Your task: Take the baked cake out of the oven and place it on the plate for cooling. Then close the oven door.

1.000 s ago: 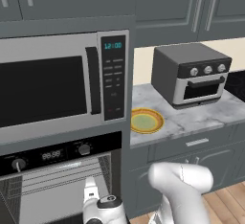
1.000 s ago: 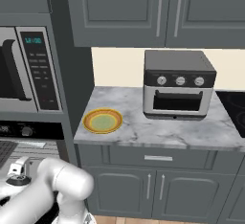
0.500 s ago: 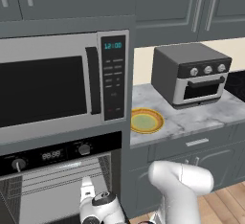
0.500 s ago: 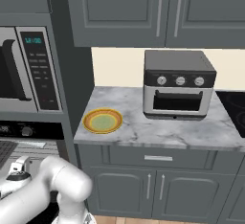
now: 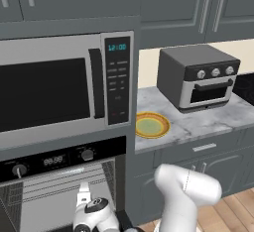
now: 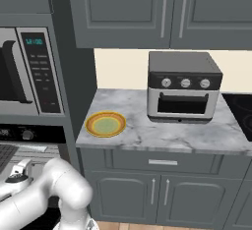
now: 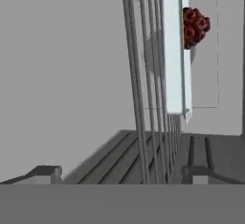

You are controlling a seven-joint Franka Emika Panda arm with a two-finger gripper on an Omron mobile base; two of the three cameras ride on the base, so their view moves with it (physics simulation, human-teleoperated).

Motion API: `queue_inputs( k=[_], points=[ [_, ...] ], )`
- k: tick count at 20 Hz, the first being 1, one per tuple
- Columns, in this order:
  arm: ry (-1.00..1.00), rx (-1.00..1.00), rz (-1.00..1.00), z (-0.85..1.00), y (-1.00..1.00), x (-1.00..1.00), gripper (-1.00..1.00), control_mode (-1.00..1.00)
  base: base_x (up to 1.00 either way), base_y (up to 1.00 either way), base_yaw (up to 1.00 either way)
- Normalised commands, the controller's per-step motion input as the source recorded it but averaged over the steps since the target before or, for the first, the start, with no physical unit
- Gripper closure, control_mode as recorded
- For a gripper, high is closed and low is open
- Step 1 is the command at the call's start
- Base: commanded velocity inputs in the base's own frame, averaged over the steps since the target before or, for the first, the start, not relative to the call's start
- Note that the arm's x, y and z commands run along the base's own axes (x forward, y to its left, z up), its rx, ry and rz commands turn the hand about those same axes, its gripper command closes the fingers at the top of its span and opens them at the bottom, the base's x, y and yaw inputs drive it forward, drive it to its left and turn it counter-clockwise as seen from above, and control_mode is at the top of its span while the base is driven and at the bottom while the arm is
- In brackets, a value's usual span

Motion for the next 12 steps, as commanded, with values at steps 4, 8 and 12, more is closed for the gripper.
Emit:
queue_inputs(
  k=[4,8,12],
  points=[
    [0.00,-0.01,-0.15,-0.24,0.21,0.36,-1.00,-1.00,0.00,0.00,0.00],
    [-0.02,-0.01,-0.11,-0.27,0.13,0.37,-1.00,-1.00,0.00,0.00,0.00],
    [-0.08,0.00,-0.02,-0.23,0.00,0.37,-1.00,-1.00,0.00,0.00,0.00]
  ],
)
